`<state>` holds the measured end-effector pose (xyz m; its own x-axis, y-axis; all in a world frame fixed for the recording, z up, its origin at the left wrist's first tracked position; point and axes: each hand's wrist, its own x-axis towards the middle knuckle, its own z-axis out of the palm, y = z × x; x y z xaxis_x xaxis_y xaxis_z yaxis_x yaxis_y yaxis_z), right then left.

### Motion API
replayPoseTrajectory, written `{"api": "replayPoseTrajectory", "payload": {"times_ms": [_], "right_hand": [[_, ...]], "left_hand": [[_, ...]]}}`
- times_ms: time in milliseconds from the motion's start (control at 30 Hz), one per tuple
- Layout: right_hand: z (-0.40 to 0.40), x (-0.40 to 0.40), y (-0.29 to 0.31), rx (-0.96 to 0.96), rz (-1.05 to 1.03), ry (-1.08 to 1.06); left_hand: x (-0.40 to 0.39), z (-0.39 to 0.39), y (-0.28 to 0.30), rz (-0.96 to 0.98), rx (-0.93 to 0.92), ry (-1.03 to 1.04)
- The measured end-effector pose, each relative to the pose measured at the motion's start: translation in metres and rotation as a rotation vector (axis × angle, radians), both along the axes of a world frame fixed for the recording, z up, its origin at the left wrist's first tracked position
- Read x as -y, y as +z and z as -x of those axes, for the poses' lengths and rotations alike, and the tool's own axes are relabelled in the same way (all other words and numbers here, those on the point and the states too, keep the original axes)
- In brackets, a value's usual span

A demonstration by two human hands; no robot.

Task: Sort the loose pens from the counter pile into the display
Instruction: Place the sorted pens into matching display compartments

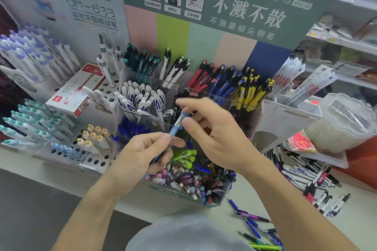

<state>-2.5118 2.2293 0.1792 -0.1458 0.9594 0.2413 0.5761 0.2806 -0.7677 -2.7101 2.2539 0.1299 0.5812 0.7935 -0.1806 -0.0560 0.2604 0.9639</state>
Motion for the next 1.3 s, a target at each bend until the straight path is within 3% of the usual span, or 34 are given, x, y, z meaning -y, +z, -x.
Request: {"api": "replayPoseTrajectory", "payload": {"times_ms": [67, 167, 367, 500, 567, 700, 833, 1033, 1167, 1300], "right_hand": [[0.002, 0.007, 0.001, -0.07, 0.147, 0.069], [-0.002, 0.016, -0.006, -0.034, 0.205, -0.014], [0.001, 0.032, -0.026, 0.093, 0.316, -0.204], [-0.016, 0.036, -0.018, -0.145, 0.394, 0.03], [-0.021, 0.035, -0.013, -0.133, 0.345, 0.025], [-0.026, 0.022, 0.002, 0.033, 0.157, -0.199], [-0.04, 0.012, 0.024, -0.171, 0.067, -0.153], [-0.06, 0.001, 0.034, -0.284, -0.012, -0.197], [-0.062, 0.0, 0.029, -0.422, 0.038, -0.214], [-0.048, 0.006, 0.024, -0.456, 0.075, -0.184]], "left_hand": [[0.002, 0.0, -0.001, 0.013, 0.012, -0.079], [0.007, 0.0, -0.009, 0.021, -0.03, -0.106], [0.019, 0.003, -0.026, -0.237, -0.283, -0.121], [0.018, 0.0, -0.022, -0.245, -0.3, -0.099], [0.016, -0.005, -0.016, -0.255, -0.286, -0.082], [0.011, -0.025, 0.006, -0.449, -0.288, 0.044], [-0.006, -0.05, 0.028, -0.595, -0.242, 0.167], [-0.031, -0.068, 0.045, -0.851, -0.276, 0.12], [-0.039, -0.043, 0.049, -0.846, -0.301, 0.321], [-0.033, 0.001, 0.027, -0.875, -0.485, 0.431]]}}
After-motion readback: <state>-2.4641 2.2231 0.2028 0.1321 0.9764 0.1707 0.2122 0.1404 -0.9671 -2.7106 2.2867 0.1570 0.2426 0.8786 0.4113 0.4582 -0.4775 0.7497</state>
